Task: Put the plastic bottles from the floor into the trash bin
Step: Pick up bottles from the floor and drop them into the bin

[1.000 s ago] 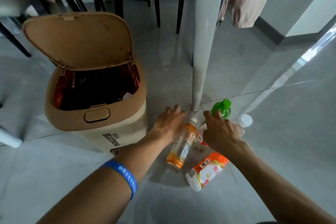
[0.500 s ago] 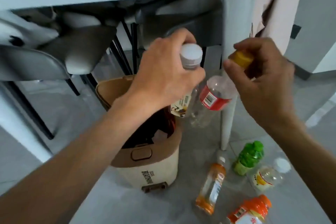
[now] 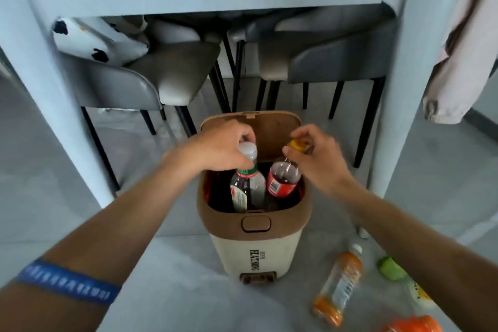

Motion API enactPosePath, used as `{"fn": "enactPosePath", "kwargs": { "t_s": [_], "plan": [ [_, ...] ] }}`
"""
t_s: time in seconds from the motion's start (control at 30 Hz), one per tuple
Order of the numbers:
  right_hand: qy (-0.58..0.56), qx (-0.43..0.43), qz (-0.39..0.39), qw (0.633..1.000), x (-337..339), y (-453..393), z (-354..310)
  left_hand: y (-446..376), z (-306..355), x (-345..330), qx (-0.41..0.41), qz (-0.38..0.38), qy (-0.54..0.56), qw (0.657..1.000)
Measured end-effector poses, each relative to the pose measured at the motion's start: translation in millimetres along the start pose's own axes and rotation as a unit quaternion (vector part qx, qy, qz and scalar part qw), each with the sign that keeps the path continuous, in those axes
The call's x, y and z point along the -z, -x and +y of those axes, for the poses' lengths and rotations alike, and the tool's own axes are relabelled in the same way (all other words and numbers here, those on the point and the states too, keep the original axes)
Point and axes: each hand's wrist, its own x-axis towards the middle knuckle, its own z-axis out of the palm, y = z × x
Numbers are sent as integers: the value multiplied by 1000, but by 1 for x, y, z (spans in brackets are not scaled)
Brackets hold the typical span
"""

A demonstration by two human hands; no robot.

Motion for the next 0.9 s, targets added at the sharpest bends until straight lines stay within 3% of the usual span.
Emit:
{"fn": "enactPosePath", "kwargs": {
  "t_s": [0.13,0.37,0.5,0.63,0.73,0.83,0.9],
  "plan": [
    [-34,-118,-71,990,-1,-5,17,-7,-6,-19,1,-28,-6,1000],
    [40,-90,-23,995,55,20,51,-14,84,-73,-138,57,31,988],
    [193,-82,11,978,91,62,100,-17,148,-143,-192,57,72,977],
    [479,-84,-44,872,114,98,157,-27,169,-253,-76,-80,73,991],
    [570,-94,-71,813,117,111,188,-29,154,-321,38,-158,10,987],
    [589,-165,-100,785,121,108,212,-27,138,-357,88,-200,-30,975],
    [558,-184,-116,801,125,106,225,-25,130,-371,98,-216,-33,971]
  ]
}}
